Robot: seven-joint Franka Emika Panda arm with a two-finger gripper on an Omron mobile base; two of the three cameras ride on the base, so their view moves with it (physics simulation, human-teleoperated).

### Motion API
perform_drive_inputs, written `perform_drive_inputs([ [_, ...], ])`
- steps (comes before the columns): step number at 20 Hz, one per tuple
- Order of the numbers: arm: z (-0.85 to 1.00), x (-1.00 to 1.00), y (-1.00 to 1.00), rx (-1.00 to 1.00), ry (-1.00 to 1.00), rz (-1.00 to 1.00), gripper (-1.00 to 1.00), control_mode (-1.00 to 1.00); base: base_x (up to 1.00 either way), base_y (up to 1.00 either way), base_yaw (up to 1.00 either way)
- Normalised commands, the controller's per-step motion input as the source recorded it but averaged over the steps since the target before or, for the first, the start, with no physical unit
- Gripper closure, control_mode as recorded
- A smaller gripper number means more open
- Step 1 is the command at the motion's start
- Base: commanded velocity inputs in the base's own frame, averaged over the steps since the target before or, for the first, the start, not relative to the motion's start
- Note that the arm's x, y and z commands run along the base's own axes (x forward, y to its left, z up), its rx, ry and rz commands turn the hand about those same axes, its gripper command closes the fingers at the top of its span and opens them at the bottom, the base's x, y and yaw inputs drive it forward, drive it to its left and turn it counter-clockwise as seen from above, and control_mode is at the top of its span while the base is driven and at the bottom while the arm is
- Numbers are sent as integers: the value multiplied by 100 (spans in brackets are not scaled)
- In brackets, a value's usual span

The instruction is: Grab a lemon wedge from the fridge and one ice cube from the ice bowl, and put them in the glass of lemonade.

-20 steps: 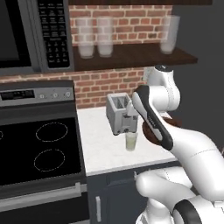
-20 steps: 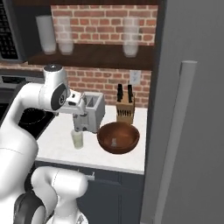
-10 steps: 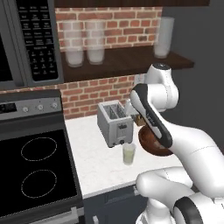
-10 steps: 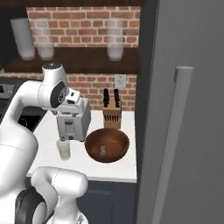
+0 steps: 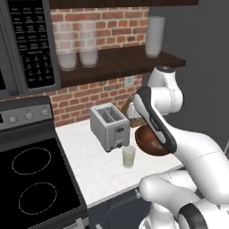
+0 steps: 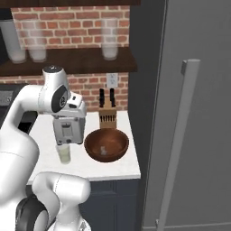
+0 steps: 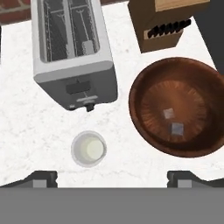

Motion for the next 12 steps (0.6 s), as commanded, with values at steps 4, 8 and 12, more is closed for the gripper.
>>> perform_drive_inputs([
  [4,-10,1,3,-1,-4,-9,-100,-100,6,21,-24],
  [8,-31,7,-4,-2,-2,-30,-100,-100,0,0,0],
  [12,-38,11,-37,-2,-2,-13,-100,-100,0,0,0],
])
